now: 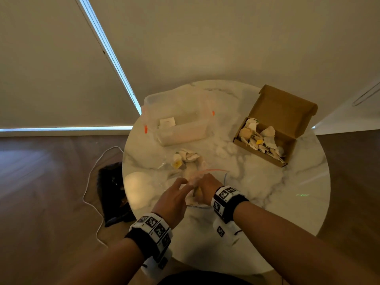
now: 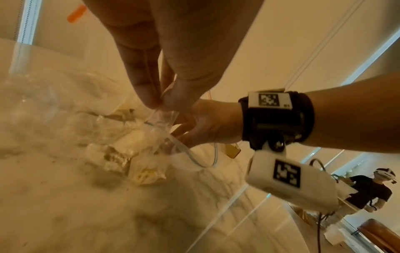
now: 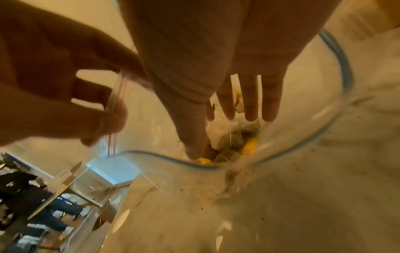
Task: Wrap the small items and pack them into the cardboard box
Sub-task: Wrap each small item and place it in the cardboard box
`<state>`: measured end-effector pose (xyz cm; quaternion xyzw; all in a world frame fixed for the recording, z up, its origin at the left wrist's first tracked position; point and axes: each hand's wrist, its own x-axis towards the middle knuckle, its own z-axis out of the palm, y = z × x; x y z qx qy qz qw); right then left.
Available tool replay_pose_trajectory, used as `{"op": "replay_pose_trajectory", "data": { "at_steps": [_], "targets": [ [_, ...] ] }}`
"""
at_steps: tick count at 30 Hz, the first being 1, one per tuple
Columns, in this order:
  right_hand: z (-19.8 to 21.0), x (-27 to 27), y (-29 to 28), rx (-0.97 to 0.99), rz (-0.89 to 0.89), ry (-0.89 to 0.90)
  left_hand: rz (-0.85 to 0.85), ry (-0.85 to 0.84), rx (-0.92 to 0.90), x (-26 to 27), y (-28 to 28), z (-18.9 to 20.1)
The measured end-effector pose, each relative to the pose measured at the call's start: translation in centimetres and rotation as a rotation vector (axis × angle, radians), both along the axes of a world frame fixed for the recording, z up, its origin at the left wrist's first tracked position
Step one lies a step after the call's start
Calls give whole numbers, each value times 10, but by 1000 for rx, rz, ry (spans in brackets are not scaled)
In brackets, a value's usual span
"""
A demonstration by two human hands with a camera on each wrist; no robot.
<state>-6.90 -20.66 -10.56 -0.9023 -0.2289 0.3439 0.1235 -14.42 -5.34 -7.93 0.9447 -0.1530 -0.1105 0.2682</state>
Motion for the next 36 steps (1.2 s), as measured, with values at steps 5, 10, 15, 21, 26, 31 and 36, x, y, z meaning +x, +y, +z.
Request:
{"op": "replay_pose_trajectory", "data": {
  "at_steps": [5,10,15,21,26,31,36],
  "targets": [
    [9,-4,-12,60,-122,125,-113,111,-79,-11,6,-1],
    [3,-15,-41,191,-499,271,505,-36,-187,39,55,-3],
    [13,-23,-65,946,-1423,670,455,488,231,62,79,-23],
    [27,-12,-76,866,-1374,501,472,275,147,76,74,-7],
    [22,-9,-86,786,-1468,492,428,78,-97,83,52,30],
    [22,-10,-88,742,-1495,532,430,52,-145,83,44,41],
    [25,-14,-87,766,-1464,567,429,47,-211,84,39,51]
  ]
}}
